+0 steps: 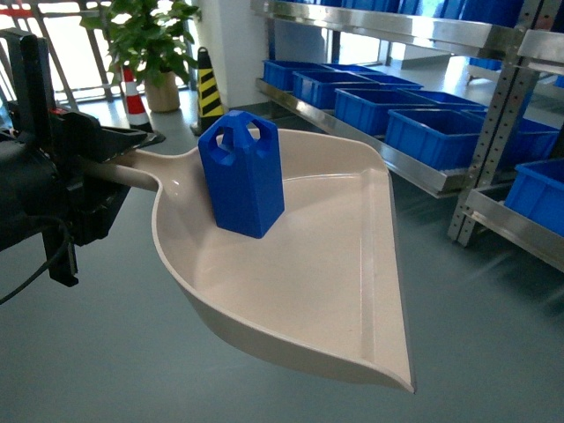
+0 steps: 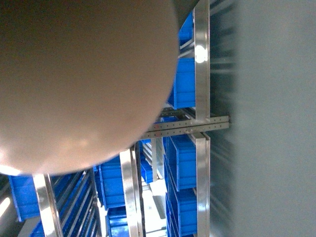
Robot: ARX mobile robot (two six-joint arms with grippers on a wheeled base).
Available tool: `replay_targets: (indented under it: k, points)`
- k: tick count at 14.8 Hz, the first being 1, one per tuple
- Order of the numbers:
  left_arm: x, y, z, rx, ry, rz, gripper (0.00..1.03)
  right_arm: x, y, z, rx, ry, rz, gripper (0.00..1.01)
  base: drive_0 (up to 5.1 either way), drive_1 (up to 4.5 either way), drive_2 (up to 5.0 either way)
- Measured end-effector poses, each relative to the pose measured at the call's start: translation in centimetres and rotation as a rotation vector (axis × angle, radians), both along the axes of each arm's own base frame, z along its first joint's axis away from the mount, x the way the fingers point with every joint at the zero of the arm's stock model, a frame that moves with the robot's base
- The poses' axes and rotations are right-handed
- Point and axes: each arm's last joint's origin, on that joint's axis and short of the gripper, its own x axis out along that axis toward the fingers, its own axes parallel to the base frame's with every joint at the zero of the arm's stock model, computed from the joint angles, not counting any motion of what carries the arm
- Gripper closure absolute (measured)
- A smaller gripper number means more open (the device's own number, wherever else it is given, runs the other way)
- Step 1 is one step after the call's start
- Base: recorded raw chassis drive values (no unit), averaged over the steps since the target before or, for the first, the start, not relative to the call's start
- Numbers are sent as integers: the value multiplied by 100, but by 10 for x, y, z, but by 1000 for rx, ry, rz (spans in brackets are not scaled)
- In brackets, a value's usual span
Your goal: Place part in tray to right shelf
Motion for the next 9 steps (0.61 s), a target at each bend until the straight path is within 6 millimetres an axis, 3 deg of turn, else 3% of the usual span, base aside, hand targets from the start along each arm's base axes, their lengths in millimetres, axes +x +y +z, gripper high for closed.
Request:
replay_targets:
  k: [9]
  points:
    - [0, 0, 0, 0, 0, 1, 86, 0, 0, 0, 0, 0, 0, 3, -159, -159, -159]
